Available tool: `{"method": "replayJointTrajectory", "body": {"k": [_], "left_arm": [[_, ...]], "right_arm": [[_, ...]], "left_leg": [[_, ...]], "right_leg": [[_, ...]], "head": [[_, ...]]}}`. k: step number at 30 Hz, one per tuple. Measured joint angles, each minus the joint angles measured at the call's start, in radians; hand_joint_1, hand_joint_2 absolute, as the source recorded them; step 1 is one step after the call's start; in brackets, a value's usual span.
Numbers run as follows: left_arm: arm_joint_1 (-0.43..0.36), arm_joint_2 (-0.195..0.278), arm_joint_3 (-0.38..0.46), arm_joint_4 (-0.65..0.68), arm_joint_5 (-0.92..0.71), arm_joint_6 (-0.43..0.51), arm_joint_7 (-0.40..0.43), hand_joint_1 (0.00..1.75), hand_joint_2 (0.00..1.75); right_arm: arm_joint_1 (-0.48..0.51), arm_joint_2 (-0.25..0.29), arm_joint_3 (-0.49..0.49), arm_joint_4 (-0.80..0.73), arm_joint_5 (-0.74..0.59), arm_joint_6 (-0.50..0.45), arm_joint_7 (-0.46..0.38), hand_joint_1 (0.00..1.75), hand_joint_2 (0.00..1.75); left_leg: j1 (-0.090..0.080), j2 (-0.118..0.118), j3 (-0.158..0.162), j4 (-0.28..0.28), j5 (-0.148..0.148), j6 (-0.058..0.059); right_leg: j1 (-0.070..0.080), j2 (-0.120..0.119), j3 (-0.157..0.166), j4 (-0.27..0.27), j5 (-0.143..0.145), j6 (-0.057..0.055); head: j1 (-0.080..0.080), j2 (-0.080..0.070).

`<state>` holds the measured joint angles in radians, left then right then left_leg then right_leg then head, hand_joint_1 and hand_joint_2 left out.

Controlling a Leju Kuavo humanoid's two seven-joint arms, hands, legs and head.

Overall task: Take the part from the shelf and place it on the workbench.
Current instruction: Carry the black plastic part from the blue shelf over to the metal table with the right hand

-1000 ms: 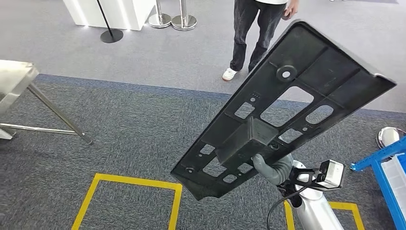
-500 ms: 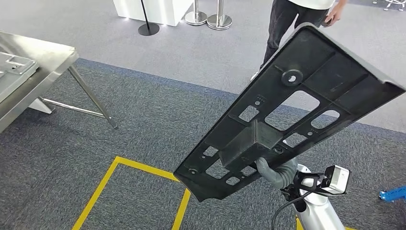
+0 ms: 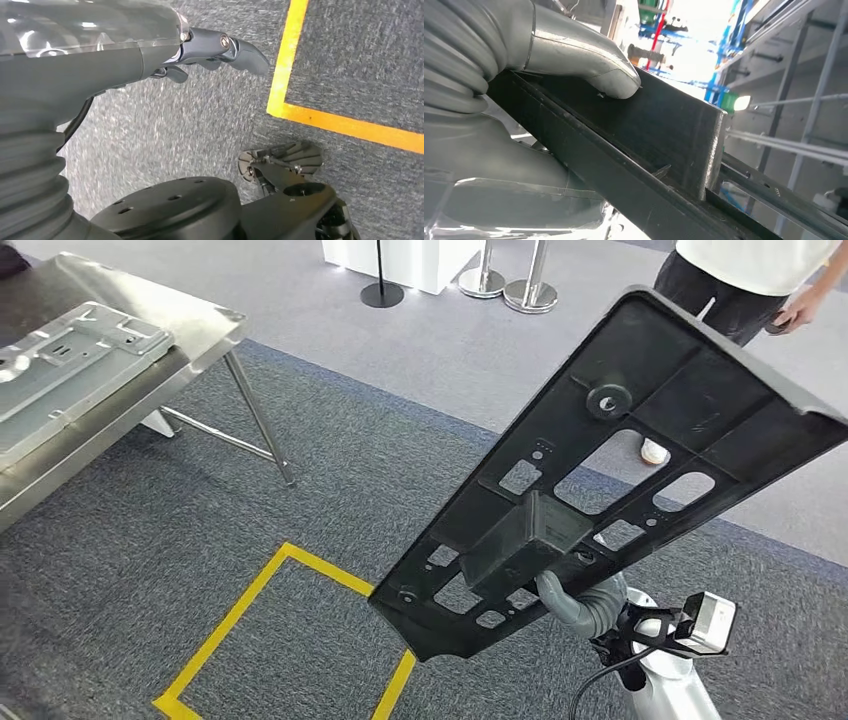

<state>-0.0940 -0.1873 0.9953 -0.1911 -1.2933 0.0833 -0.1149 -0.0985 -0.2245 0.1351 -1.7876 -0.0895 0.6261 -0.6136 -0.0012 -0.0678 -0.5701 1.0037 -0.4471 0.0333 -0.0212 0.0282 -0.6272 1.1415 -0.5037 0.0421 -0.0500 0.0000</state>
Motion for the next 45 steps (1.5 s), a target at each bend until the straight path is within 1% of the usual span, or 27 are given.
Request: {"method": "replayJointTrajectory", "body": {"k": [2, 3, 5, 7, 9, 11, 12, 13, 14, 16, 18, 20, 22, 25, 27, 28, 29, 30, 32, 34, 35, 36, 38, 40, 42, 43, 45], "left_arm": [[-0.001, 0.0, 0.0, 0.0, 0.002, 0.0, -0.002, 0.0, 1.75], [0.0, 0.0, 0.0, 0.0, 0.003, 0.0, -0.003, 0.0, 1.75], [0.005, 0.0, 0.0, 0.0, 0.004, 0.0, -0.005, 0.0, 1.75], [0.008, 0.0, 0.0, 0.0, 0.003, 0.0, -0.003, 0.0, 1.75], [0.006, 0.0, 0.0, 0.0, 0.002, 0.0, -0.003, 0.0, 1.75], [0.004, 0.0, 0.0, 0.0, 0.004, 0.0, -0.007, 0.0, 1.75], [0.003, 0.0, 0.0, 0.0, 0.006, 0.001, -0.009, 0.0, 1.75], [0.003, 0.0, 0.0, 0.0, 0.007, 0.002, -0.01, 0.0, 1.75], [0.004, 0.0, 0.0, 0.0, 0.008, 0.004, -0.01, 0.0, 1.75], [0.007, 0.001, 0.0, 0.0, 0.01, 0.008, -0.01, 0.0, 1.75], [0.007, 0.001, 0.0, 0.0, 0.012, 0.01, -0.011, 0.0, 1.75], [0.008, 0.001, 0.0, 0.0, 0.013, 0.011, -0.01, 0.0, 1.75], [0.011, 0.001, 0.001, 0.0, 0.015, 0.011, -0.007, 0.0, 1.75], [0.007, 0.0, 0.001, 0.0, 0.018, 0.012, -0.002, 0.0, 1.75], [0.007, 0.0, 0.001, 0.0, 0.019, 0.012, -0.001, 0.0, 1.75], [0.009, 0.0, 0.001, 0.0, 0.02, 0.012, 0.0, 0.0, 1.75], [0.009, 0.0, 0.001, 0.0, 0.022, 0.012, 0.001, 0.0, 1.75], [0.01, 0.0, 0.001, 0.0, 0.023, 0.013, 0.003, 0.0, 1.75], [0.008, 0.0, 0.002, 0.0, 0.025, 0.014, 0.005, 0.0, 1.75], [0.006, 0.0, 0.002, 0.0, 0.025, 0.015, 0.005, 0.0, 1.75], [0.007, 0.0, 0.003, 0.0, 0.026, 0.015, 0.005, 0.0, 1.75], [0.008, 0.0, 0.003, 0.0, 0.026, 0.015, 0.006, 0.0, 1.75], [0.007, 0.0, 0.003, 0.0, 0.026, 0.016, 0.006, 0.0, 1.75], [0.005, 0.0, 0.004, 0.0, 0.026, 0.016, 0.006, 0.0, 1.75], [0.003, 0.0, 0.004, 0.0, 0.025, 0.016, 0.002, 0.0, 1.75], [0.002, 0.0, 0.004, 0.0, 0.023, 0.016, 0.0, 0.0, 1.75], [0.004, 0.0, 0.004, 0.0, 0.017, 0.015, -0.004, 0.0, 1.75]], "right_arm": [[0.004, 0.0, -0.001, -0.004, 0.004, 0.001, -0.003, 1.75, 1.75], [0.009, 0.0, -0.002, -0.007, 0.008, 0.0, -0.006, 1.75, 1.75], [0.022, 0.001, -0.003, -0.017, 0.019, -0.001, -0.016, 1.75, 1.75], [0.034, 0.001, -0.002, -0.028, 0.027, -0.002, -0.023, 1.75, 1.75], [0.048, 0.0, -0.003, -0.036, 0.032, -0.002, -0.029, 1.75, 1.75], [0.064, -0.001, -0.004, -0.04, 0.033, 0.001, -0.035, 1.75, 1.75], [0.069, -0.001, -0.005, -0.04, 0.032, 0.004, -0.038, 1.75, 1.75], [0.071, -0.001, -0.005, -0.04, 0.03, 0.009, -0.042, 1.75, 1.75], [0.072, -0.001, -0.005, -0.04, 0.027, 0.014, -0.046, 1.75, 1.75], [0.071, -0.001, -0.006, -0.04, 0.018, 0.021, -0.054, 1.75, 1.75], [0.066, -0.001, -0.009, -0.04, 0.01, 0.023, -0.056, 1.75, 1.75], [0.056, -0.001, -0.011, -0.038, 0.006, 0.026, -0.054, 1.75, 1.75], [0.043, 0.0, -0.01, -0.038, 0.002, 0.031, -0.049, 1.75, 1.75], [0.029, 0.001, -0.01, -0.034, -0.003, 0.035, -0.043, 1.75, 1.75], [0.026, 0.002, -0.01, -0.028, -0.003, 0.036, -0.039, 1.75, 1.75], [0.024, 0.002, -0.009, -0.025, -0.003, 0.036, -0.038, 1.75, 1.75], [0.021, 0.002, -0.008, -0.022, -0.003, 0.037, -0.037, 1.75, 1.75], [0.017, 0.002, -0.007, -0.02, -0.004, 0.038, -0.036, 1.75, 1.75], [0.009, 0.002, -0.006, -0.015, -0.006, 0.039, -0.036, 1.75, 1.75], [0.005, 0.003, -0.004, -0.01, -0.007, 0.039, -0.036, 1.75, 1.75], [0.003, 0.003, -0.004, -0.008, -0.008, 0.039, -0.036, 1.75, 1.75], [0.0, 0.003, -0.003, -0.006, -0.008, 0.039, -0.036, 1.75, 1.75], [-0.005, 0.003, -0.002, -0.003, -0.009, 0.04, -0.037, 1.75, 1.75], [-0.006, 0.001, -0.001, 0.0, -0.013, 0.04, -0.04, 1.75, 1.75], [-0.006, 0.0, 0.0, 0.006, -0.014, 0.037, -0.041, 1.75, 1.75], [-0.006, 0.0, 0.001, 0.008, -0.013, 0.033, -0.042, 1.75, 1.75], [-0.004, 0.0, 0.002, 0.009, -0.007, 0.024, -0.042, 1.75, 1.75]], "left_leg": [[0.002, -0.023, -0.009, 0.009, -0.001, -0.012], [0.003, -0.034, -0.014, 0.01, 0.0, -0.019], [0.005, -0.05, -0.022, 0.009, 0.003, -0.032], [0.004, -0.014, -0.037, 0.037, -0.018, -0.04], [0.003, 0.042, -0.081, 0.139, -0.08, -0.045], [0.005, 0.058, -0.134, 0.265, -0.136, -0.049], [0.005, 0.061, -0.142, 0.291, -0.141, -0.049], [0.005, 0.063, -0.129, 0.276, -0.126, -0.049], [0.005, 0.069, -0.096, 0.222, -0.096, -0.046], [-0.002, 0.107, -0.018, 0.077, -0.043, -0.036], [-0.01, 0.135, 0.017, 0.004, -0.027, -0.026], [-0.012, 0.12, 0.016, -0.003, -0.025, -0.018], [-0.006, 0.099, 0.018, -0.013, -0.015, -0.008], [-0.001, 0.068, 0.016, -0.019, -0.004, 0.003], [-0.001, 0.043, 0.012, -0.015, -0.003, 0.003], [0.0, 0.03, 0.011, -0.013, -0.002, 0.002], [0.001, 0.016, 0.01, -0.009, -0.003, 0.0], [0.003, 0.003, 0.01, -0.004, -0.004, -0.003], [0.003, -0.021, 0.003, 0.006, -0.007, -0.014], [0.003, -0.04, -0.007, 0.011, -0.005, -0.027], [0.005, -0.049, -0.012, 0.01, -0.003, -0.033], [0.005, -0.046, -0.015, 0.012, -0.004, -0.038], [0.004, -0.004, -0.034, 0.051, -0.032, -0.047], [0.005, 0.045, -0.086, 0.167, -0.097, -0.054], [0.006, 0.058, -0.137, 0.285, -0.143, -0.059], [0.006, 0.061, -0.141, 0.298, -0.14, -0.06], [0.006, 0.073, -0.091, 0.211, -0.084, -0.056]], "right_leg": [[-0.005, 0.043, 0.046, -0.104, 0.035, -0.002], [-0.004, 0.053, 0.051, -0.12, 0.034, -0.006], [-0.001, 0.033, 0.051, -0.124, 0.036, -0.019], [-0.002, 0.007, 0.054, -0.133, 0.041, -0.034], [0.002, -0.02, 0.056, -0.138, 0.042, -0.045], [0.007, -0.05, 0.055, -0.138, 0.041, -0.049], [0.009, -0.064, 0.055, -0.137, 0.04, -0.049], [0.01, -0.077, 0.055, -0.137, 0.04, -0.049], [0.01, -0.087, 0.057, -0.137, 0.039, -0.049], [0.014, -0.106, 0.061, -0.136, 0.036, -0.045], [0.019, -0.124, 0.062, -0.135, 0.035, -0.037], [0.02, -0.144, 0.064, -0.136, 0.035, -0.028], [0.017, -0.122, 0.06, -0.117, 0.018, -0.017], [0.011, -0.041, -0.015, 0.051, -0.075, -0.005], [0.008, -0.031, -0.065, 0.155, -0.105, -0.001], [0.006, -0.03, -0.064, 0.154, -0.092, 0.0], [0.004, -0.028, -0.043, 0.11, -0.06, 0.001], [0.0, -0.017, -0.008, 0.037, -0.021, 0.003], [-0.006, 0.019, 0.051, -0.086, 0.021, 0.003], [-0.004, 0.034, 0.064, -0.118, 0.02, -0.005], [-0.003, 0.025, 0.062, -0.12, 0.023, -0.012], [-0.003, 0.014, 0.062, -0.122, 0.025, -0.02], [-0.005, -0.009, 0.064, -0.129, 0.028, -0.035], [-0.002, -0.034, 0.064, -0.131, 0.028, -0.044], [0.001, -0.061, 0.064, -0.131, 0.027, -0.045], [0.002, -0.075, 0.064, -0.131, 0.026, -0.046], [0.002, -0.098, 0.068, -0.13, 0.023, -0.044]], "head": [[0.0, 0.0], [0.0, 0.0], [0.0, 0.0], [0.0, 0.0], [0.0, 0.0], [0.0, 0.0], [0.0, 0.0], [0.0, 0.0], [0.0, 0.0], [0.0, 0.0], [0.0, 0.0], [0.0, 0.0], [0.0, 0.0], [0.0, 0.0], [0.0, 0.0], [0.0, 0.0], [0.0, 0.0], [0.0, 0.0], [0.0, 0.0], [0.0, 0.0], [0.0, 0.0], [0.0, 0.0], [0.0, 0.0], [0.0, 0.0], [0.0, 0.0], [0.0, 0.0], [0.0, 0.0]]}}
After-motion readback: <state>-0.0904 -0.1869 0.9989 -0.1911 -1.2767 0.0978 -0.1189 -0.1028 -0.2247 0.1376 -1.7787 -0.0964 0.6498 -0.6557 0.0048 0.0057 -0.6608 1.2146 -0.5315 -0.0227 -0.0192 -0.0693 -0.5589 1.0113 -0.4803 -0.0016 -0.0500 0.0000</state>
